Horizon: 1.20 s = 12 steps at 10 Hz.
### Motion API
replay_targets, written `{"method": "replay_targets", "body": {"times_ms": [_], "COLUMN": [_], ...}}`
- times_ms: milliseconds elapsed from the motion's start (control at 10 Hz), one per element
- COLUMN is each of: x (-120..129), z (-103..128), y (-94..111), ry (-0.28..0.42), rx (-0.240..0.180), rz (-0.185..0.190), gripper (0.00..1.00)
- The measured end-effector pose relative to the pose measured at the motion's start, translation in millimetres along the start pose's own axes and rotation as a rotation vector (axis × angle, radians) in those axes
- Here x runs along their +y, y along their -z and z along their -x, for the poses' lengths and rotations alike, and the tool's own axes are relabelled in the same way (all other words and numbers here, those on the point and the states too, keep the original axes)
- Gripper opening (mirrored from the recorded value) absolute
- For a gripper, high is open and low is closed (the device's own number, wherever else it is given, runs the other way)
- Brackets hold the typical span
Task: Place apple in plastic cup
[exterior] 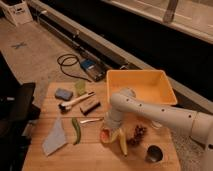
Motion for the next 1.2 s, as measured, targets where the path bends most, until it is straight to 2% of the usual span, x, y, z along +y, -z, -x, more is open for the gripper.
{"method": "replay_targets", "body": {"times_ms": [100, 300, 600, 900, 1100, 1200], "x": [0, -13, -46, -88, -129, -148], "z": [2, 20, 42, 38, 35, 29], "y": [2, 18, 43, 69, 92, 103], "ry": [0.009, 0.050, 0.112, 0.138, 0.160, 0.154], "rx": [-0.017, -0.010, 0.012, 0.037, 0.088, 0.099], "rz": [-0.010, -0.037, -0.067, -0.111, -0.133, -0.142], "gripper": [0.18, 0.18, 0.18, 0.18, 0.18, 0.18]}}
